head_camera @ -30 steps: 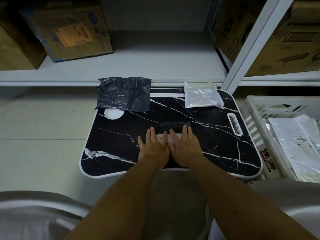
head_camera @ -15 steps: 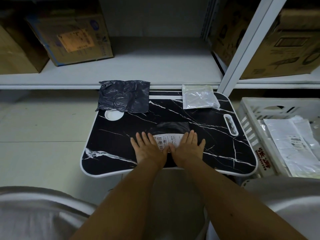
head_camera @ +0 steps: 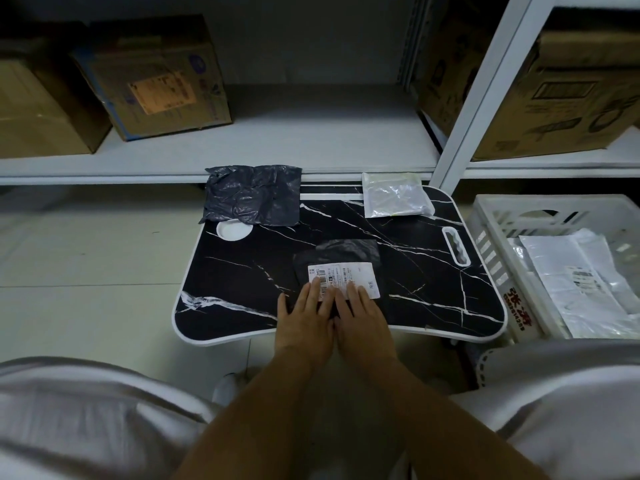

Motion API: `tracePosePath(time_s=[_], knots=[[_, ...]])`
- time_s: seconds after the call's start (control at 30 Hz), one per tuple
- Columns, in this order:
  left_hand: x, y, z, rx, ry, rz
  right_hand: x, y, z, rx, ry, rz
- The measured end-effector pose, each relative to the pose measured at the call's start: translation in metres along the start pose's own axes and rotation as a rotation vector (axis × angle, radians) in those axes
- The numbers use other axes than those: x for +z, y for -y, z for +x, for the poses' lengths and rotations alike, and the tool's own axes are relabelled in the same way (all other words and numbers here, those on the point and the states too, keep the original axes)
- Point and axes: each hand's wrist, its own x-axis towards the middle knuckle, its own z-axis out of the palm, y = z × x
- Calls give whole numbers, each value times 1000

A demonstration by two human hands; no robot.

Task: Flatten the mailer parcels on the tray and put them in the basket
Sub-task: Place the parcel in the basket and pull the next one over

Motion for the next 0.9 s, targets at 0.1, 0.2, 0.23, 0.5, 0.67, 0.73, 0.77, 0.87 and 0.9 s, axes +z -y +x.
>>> tracePosePath(time_s=[0.1, 0.2, 0.23, 0.5, 0.67, 0.73, 0.77, 0.87, 0.9], knots=[[-2, 3, -1, -19, 54, -1, -4, -5, -2, -9, -9, -10], [-3, 1, 0, -49, 77, -17, -5, -6, -2, 48, 58, -25], [-3, 0, 0, -71, 80, -29, -6, -5, -2, 58, 68, -36], [-30, -2, 12, -317, -127, -295, -39, -12, 8, 251, -96, -9], [-45, 0, 27, -568, -6, -809, -57, -17, 21, 608, -73, 425], [-49, 2, 31, -600, 21, -902, -65, -19, 26, 676, -66, 607], [-50, 3, 32, -607, 32, -941, -69, -20, 28, 684, -54, 633], [-52, 4, 31, -613, 61, -959, -78, -19, 29, 607, -2, 570], [-51, 3, 30, -601, 60, -934, -80, -18, 28, 569, 9, 544]])
